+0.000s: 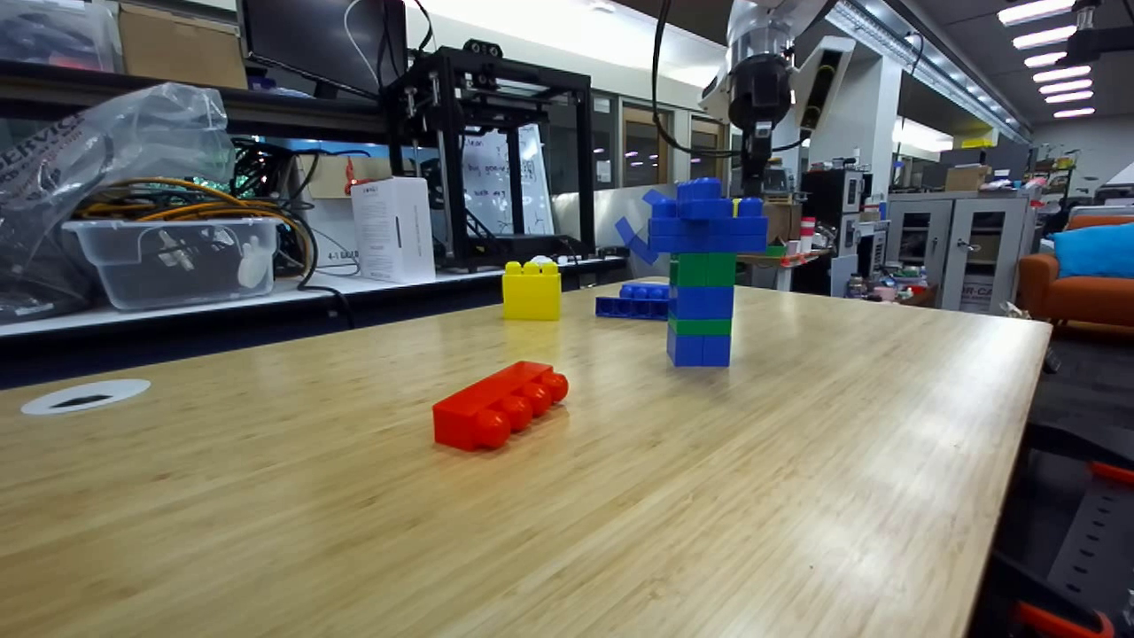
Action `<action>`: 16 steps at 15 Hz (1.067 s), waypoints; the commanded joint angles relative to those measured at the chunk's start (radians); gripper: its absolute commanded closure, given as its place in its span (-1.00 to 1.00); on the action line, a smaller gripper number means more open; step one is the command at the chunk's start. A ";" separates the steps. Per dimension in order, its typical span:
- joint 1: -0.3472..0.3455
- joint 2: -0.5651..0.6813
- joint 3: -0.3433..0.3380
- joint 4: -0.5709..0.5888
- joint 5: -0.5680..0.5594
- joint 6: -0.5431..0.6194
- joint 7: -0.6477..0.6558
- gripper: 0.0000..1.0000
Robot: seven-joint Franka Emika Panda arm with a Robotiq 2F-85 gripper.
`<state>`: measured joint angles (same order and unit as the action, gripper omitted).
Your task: Knock down the building blocks
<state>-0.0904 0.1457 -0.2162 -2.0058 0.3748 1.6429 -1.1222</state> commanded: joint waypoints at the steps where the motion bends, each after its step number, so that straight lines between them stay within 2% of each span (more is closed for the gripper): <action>1: -0.040 0.015 0.045 0.016 -0.006 -0.001 0.013 -1.00; 11: -0.047 0.036 0.054 0.040 -0.006 -0.013 0.026 -1.00; 16: -0.066 0.132 0.077 0.112 0.007 -0.054 -0.007 -1.00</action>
<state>-0.1165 0.2113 -0.1736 -1.9561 0.3743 1.6313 -1.1047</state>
